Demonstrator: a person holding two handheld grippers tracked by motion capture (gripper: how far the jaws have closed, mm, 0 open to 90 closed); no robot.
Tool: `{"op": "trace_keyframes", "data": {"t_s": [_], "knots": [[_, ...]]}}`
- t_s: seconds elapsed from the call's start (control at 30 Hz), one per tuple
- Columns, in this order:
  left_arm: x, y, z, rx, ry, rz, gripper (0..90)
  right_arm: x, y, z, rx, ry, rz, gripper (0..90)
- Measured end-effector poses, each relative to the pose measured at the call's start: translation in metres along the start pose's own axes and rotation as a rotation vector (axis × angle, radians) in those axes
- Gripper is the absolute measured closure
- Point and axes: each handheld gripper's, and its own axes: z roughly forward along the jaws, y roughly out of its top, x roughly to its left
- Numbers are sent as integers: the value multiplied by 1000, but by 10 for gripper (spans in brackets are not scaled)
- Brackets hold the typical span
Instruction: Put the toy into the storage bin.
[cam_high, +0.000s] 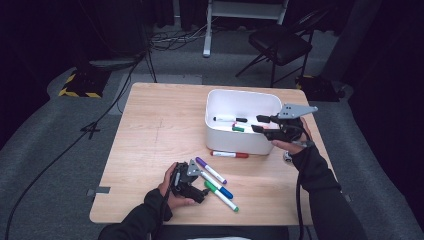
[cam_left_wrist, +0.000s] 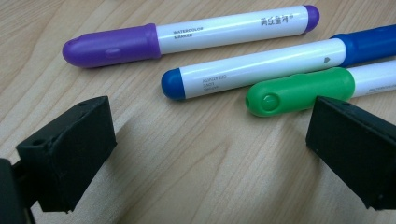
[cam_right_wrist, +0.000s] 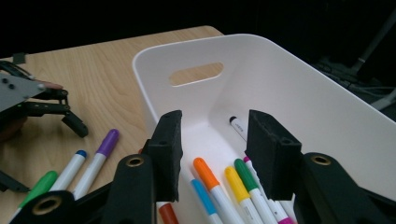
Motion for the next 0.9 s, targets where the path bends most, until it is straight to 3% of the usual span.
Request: {"op": "trace_keyframes", "data": {"t_s": [0.1, 0.2, 0.3, 0.47, 0.57, 0.63, 0.83, 0.9], "knots": [[0, 0, 0, 0, 0, 0, 16, 18, -10, -6, -16, 11, -40, 544], [0, 0, 0, -1, -5, -3, 17, 36, -22, -6, -24, 55, -53, 539], [-1, -1, -1, 12, -6, -19, 18, 54, -37, 3, -25, 119, -32, 539], [1, -2, -2, 4, -5, -1, 20, 82, -62, 38, 66, 190, -47, 539], [1, -2, -3, 10, -10, 0, 23, 89, -67, 53, 103, 203, -57, 539], [1, -3, -3, 11, -13, -13, 22, 99, -70, 79, 141, 243, -58, 539], [1, -3, -3, 11, -15, -13, 22, 110, -70, 116, 199, 266, -46, 549], [1, -3, -3, 11, -15, -13, 22, 114, -71, 128, 241, 243, -65, 579]]}}
